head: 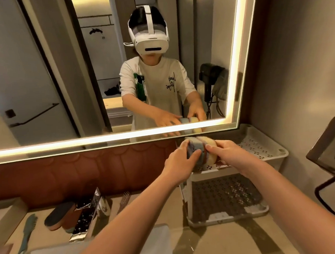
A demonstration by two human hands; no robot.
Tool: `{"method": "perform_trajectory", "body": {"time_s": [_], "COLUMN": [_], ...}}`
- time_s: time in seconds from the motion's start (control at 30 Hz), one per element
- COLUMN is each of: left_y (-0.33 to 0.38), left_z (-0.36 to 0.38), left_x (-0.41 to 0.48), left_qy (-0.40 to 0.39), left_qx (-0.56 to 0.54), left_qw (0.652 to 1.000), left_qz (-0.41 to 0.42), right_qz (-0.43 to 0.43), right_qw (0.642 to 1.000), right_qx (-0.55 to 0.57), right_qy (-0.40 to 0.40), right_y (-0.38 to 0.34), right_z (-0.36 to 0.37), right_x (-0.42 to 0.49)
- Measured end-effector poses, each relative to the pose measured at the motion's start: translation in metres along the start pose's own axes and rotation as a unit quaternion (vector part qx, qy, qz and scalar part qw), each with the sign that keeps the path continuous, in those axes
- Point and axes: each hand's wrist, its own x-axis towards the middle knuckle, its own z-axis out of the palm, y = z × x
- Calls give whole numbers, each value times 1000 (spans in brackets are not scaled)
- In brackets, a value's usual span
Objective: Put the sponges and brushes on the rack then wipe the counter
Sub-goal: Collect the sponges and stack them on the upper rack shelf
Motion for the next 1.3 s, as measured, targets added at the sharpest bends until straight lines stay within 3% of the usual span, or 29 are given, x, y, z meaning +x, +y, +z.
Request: {"method": "perform_trajectory", "body": {"time_s": [0.37, 0.53, 0.67, 0.87, 1.3], "left_y": [-15, -20, -20, -25, -14], "left_z": [27, 33, 38, 40, 43], "left_x": [32, 43, 48, 51, 52], "left_qy": [82, 83, 94, 125, 168], "left_qx": [178, 85, 18, 36, 108], "left_qw": [977, 988, 991, 983, 965], "left_qz": [-77, -95, -94, -127, -172], "right_qz": [-50, -61, -58, 3, 89], "right_qw": [995, 992, 996, 994, 980], "right_qx": [-82, -107, -74, -86, -161], "right_qy": [-24, -41, -1, 64, 77], "right_y": [14, 22, 35, 41, 40], "right_z": [-6, -11, -12, 1, 6], "right_x": [42, 58, 67, 74, 78]}}
